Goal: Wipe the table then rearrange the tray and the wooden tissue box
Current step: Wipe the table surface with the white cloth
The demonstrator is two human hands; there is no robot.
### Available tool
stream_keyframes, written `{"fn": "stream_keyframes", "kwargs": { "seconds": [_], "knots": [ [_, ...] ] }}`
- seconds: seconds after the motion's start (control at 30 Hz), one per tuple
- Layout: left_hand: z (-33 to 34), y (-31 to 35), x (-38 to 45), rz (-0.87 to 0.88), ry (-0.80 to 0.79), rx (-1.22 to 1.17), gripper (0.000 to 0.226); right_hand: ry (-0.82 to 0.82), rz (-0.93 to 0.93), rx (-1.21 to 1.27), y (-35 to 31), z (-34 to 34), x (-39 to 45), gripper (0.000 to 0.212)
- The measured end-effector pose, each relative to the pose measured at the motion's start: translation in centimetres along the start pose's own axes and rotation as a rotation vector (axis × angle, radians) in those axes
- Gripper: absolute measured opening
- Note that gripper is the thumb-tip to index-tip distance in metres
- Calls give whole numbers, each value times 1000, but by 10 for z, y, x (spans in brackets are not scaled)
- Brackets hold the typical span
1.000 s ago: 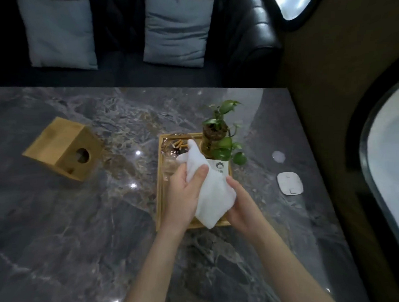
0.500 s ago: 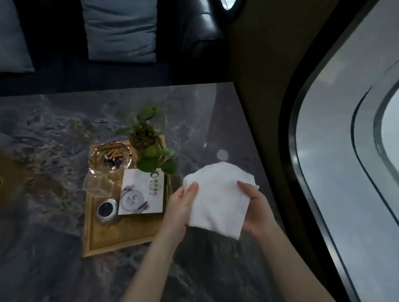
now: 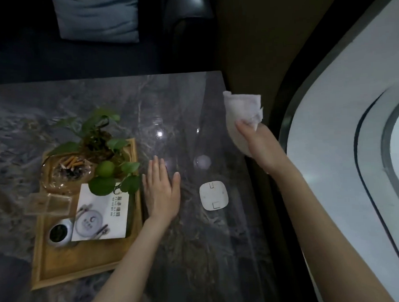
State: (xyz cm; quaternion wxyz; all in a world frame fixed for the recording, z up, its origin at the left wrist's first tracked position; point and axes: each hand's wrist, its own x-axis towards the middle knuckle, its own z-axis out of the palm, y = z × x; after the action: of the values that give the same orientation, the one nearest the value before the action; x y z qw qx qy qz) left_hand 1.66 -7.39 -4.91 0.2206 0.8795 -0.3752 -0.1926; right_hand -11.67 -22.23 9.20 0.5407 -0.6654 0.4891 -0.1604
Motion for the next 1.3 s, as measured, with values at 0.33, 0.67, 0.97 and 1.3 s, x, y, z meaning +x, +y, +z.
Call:
{"fn": "stream_keyframes", "kwargs": {
  "seconds": [0.33, 0.67, 0.97, 1.3],
  "knots": [
    [17, -21, 1, 10, -25, 209, 80, -193, -137, -642, 101, 106, 39, 72],
    [20, -25, 3, 17, 10, 240, 78, 131, -47, -916, 123, 126, 50, 88],
    [22, -26, 4, 2, 11, 251, 78, 93, -185, -1044, 129, 88, 90, 88],
    [20, -24, 6, -8, -6, 222, 74, -99, -304, -1004, 90, 123, 135, 83]
  ]
}}
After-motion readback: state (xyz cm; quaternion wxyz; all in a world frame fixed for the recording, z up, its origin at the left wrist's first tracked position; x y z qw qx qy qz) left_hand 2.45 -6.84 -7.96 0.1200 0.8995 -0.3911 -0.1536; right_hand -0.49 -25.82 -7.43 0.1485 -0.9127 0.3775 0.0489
